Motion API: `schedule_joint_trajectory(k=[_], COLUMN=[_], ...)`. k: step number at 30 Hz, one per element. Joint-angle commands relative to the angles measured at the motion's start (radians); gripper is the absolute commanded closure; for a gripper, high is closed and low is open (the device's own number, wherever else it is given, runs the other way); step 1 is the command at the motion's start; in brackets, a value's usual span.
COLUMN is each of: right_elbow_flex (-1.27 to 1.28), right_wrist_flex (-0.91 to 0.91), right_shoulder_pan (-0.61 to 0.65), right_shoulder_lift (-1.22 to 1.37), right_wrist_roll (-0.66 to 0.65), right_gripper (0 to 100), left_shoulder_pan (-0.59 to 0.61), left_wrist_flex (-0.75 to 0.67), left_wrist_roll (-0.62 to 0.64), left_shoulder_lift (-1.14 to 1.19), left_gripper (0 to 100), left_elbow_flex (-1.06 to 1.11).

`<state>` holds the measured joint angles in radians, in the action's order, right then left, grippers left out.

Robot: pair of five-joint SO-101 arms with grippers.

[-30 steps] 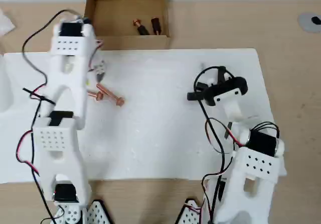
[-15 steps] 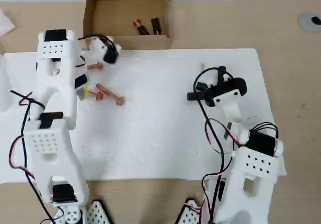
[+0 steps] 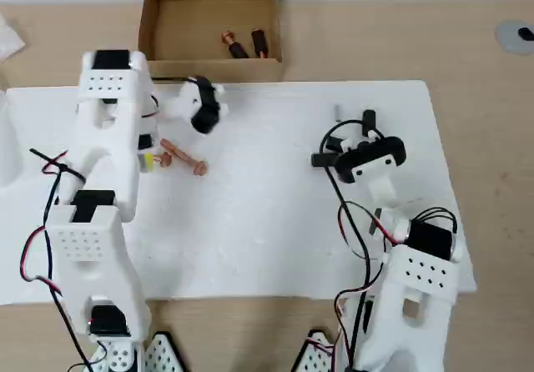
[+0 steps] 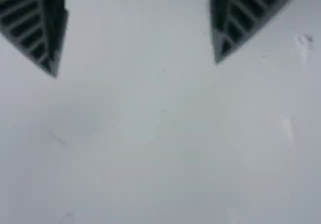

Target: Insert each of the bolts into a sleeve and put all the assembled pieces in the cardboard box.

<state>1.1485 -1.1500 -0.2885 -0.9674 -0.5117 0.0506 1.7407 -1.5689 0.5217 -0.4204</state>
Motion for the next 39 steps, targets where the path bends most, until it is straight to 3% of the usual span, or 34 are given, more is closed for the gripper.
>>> schedule_joint_trajectory(k=[1, 14, 27, 30, 39], right_elbow_flex=[-0.002, -0.004, -0.031, -0.03, -0.027], right_wrist_flex=[0.015, 0.017, 0.015, 0.015, 0.015], right_shoulder_pan=[-0.004, -0.004, -0.002, -0.002, -0.002], right_shoulder_lift=[-0.015, -0.015, -0.015, -0.015, -0.015], right_wrist_roll=[0.011, 0.005, 0.008, 0.008, 0.009], right_gripper=[76.0, 76.0, 76.0, 76.0, 76.0], left_shoulder_pan=[-0.038, -0.031, -0.006, 0.0, 0.021], left_wrist_flex=[-0.031, -0.189, -0.187, -0.189, -0.14], left_wrist_roll=[-0.051, -0.049, -0.048, -0.048, -0.012], left_shoulder_lift=[-0.058, -0.005, 0.131, 0.128, 0.111], left_gripper=[90, 90, 90, 99, 99], left_elbow_flex=[0.021, 0.089, 0.006, 0.005, -0.069])
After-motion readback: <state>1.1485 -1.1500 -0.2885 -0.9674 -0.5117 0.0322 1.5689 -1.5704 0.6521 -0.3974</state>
